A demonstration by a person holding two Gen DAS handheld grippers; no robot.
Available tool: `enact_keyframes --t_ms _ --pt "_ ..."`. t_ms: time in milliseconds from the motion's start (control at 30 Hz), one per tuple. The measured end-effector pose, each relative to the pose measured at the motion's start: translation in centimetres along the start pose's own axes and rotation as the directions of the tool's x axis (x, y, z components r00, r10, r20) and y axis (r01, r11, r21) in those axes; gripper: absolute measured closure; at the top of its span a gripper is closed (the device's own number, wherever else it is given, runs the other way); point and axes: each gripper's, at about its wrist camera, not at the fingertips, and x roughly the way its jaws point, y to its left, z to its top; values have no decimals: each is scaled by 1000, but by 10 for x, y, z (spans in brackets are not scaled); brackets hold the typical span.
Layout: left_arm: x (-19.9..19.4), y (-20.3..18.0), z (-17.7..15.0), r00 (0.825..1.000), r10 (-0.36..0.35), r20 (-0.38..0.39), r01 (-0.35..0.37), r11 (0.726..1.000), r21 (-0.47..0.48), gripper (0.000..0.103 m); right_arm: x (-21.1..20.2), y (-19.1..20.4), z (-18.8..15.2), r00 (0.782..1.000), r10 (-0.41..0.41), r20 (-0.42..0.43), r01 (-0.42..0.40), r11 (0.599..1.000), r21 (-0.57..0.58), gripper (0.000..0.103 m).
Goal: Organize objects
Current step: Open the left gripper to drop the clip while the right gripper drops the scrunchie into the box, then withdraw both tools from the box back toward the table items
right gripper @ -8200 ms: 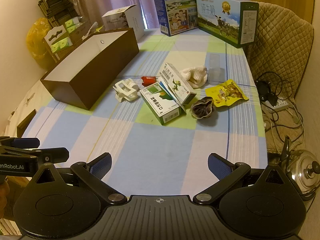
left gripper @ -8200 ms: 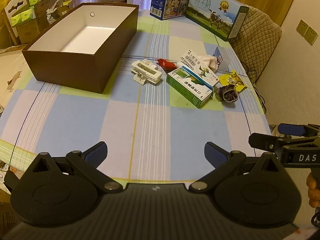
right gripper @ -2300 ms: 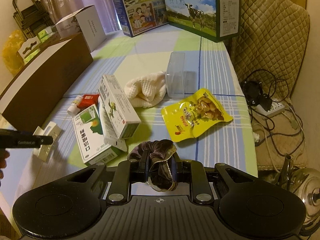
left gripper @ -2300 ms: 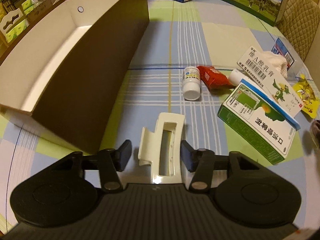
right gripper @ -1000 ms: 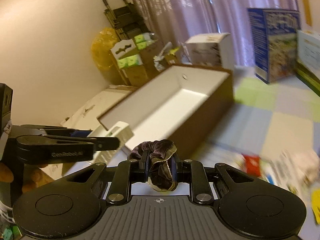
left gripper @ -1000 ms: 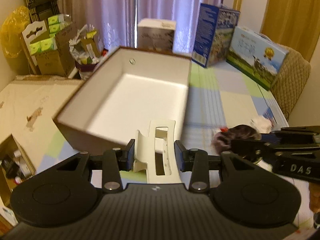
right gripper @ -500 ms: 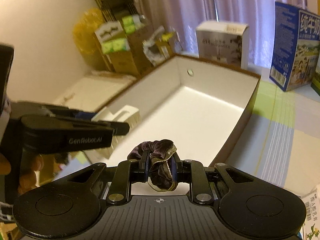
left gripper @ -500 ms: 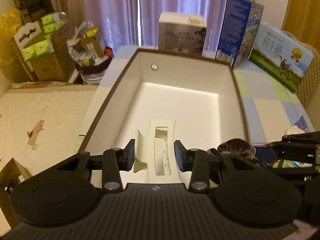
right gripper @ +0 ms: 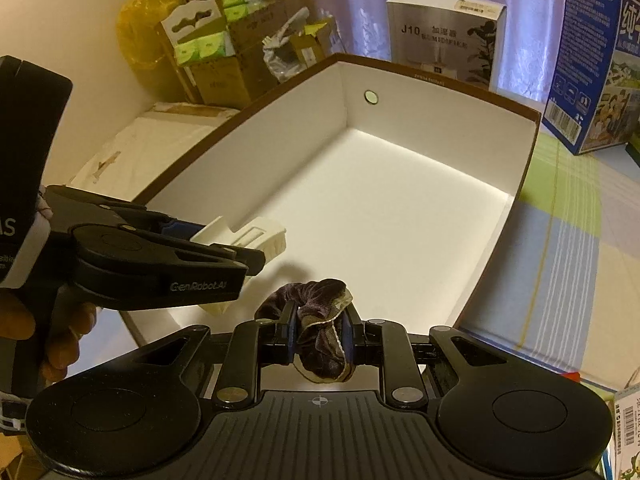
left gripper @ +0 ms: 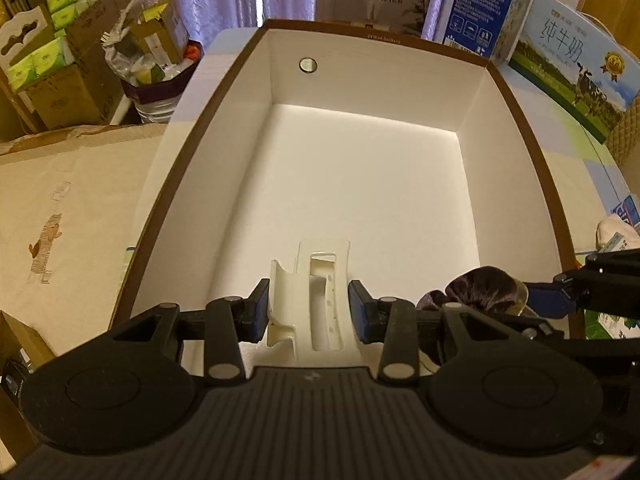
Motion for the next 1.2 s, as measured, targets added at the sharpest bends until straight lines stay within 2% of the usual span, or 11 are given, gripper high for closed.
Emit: enact_keyframes --t_ms 233,300,433,533,633,867,1200 --pt "-8 1 5 999 -29 21 29 999 13 61 0 -2 -2 1000 -9 11 9 1000 20 85" --pt "-15 2 5 999 -29 33 29 1000 7 56 -1 -2 -1 1000 -9 25 8 1000 26 82" --pt "-29 6 6 998 -19 57 19 1000 -14 41 0 -3 2 999 -19 38 18 1000 13 69" --pt "-39 11 5 998 -10 67 12 999 -29 35 -2 1 3 998 -33 50 34 999 -31 56" --pt "-47 13 2 997 14 78 -10 999 -45 29 -5 4 3 997 -44 64 48 997 -62 49" --pt "-63 16 -13 997 45 67 -39 996 -83 28 -19 4 -5 997 -18 73 23 998 -65 47" --pt "-92 -5 -31 995 65 77 -56 993 -106 25 -54 1 -22 995 41 94 -36 998 -50 47"
